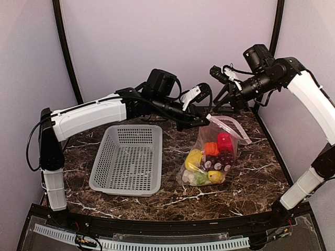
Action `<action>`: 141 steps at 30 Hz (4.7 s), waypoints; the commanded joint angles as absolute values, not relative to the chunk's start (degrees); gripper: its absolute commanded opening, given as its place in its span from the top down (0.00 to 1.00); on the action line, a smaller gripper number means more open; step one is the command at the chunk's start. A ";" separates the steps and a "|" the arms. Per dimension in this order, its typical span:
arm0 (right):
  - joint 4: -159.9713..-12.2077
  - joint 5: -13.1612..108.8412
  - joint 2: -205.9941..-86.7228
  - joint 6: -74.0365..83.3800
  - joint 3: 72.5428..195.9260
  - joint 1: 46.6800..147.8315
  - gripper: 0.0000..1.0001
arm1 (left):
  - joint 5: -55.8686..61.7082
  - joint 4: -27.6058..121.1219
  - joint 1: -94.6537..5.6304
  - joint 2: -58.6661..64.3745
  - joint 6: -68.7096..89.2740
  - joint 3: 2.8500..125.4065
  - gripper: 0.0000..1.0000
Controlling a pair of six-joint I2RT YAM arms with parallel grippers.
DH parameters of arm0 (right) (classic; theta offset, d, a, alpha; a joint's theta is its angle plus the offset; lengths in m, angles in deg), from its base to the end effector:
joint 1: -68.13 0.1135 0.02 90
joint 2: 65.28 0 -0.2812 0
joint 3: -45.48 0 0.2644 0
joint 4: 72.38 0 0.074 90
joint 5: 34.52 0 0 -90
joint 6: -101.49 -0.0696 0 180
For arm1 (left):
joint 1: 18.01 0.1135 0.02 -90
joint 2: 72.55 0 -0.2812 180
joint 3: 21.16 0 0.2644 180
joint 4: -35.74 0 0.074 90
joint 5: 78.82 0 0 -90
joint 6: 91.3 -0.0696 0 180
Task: Place the food in the zip-top bag and seal the zipper
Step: Hold the zipper from the zipper food storage bag, then zip the zipper on the zipper food storage bag.
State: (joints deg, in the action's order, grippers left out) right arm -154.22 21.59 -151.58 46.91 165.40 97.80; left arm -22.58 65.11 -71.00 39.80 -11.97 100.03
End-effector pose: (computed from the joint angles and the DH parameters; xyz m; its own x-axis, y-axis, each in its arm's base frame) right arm 0.2500 0.1871 0.4422 -0.1028 -0.6123 -0.7839 -0.9734 0.2240 -0.0473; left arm 0.2771 -0.4319 0.3680 -0.0265 0.2909 -0.9564 0.9993 0.0316 -0.0181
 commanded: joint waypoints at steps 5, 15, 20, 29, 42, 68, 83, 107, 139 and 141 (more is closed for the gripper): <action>-153.75 11.42 -153.23 48.47 165.75 99.39 0.59 | -13.75 74.22 -73.80 34.05 -20.62 102.19 0.99; -154.95 12.04 -151.66 49.58 163.17 100.47 0.58 | -10.73 70.33 -74.51 32.68 -19.93 100.06 0.99; -153.72 13.70 -150.97 49.08 160.95 100.47 0.60 | -10.75 67.69 -74.52 31.49 -20.19 97.94 0.99; -150.67 14.71 -150.75 47.49 158.45 100.86 0.60 | -12.21 66.35 -74.53 30.33 -19.93 95.83 0.99; -149.32 14.17 -150.79 47.77 157.07 102.05 0.76 | -13.98 65.91 -74.60 30.13 -18.72 95.37 0.99; -156.84 22.02 -151.25 49.64 160.08 99.48 1.00 | -8.14 60.38 -74.09 25.93 -18.11 87.33 0.99; -160.64 24.35 -148.38 53.43 156.99 91.05 1.00 | -5.56 57.51 -70.37 21.73 -17.34 79.62 0.99; -162.75 29.31 -145.27 58.65 150.82 82.10 1.00 | -5.98 52.98 -65.36 19.91 -16.08 73.10 0.99; -163.85 30.68 -145.46 60.98 151.31 78.12 1.00 | -8.59 50.27 -63.39 21.34 -14.63 71.99 0.99; -163.64 29.88 -145.82 61.29 151.56 77.37 1.00 | -8.63 50.26 -63.25 21.60 -14.95 72.40 0.99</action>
State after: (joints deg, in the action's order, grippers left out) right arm -161.83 28.35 -146.27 60.33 151.24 79.59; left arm -9.42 50.14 -64.73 23.00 -14.75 72.01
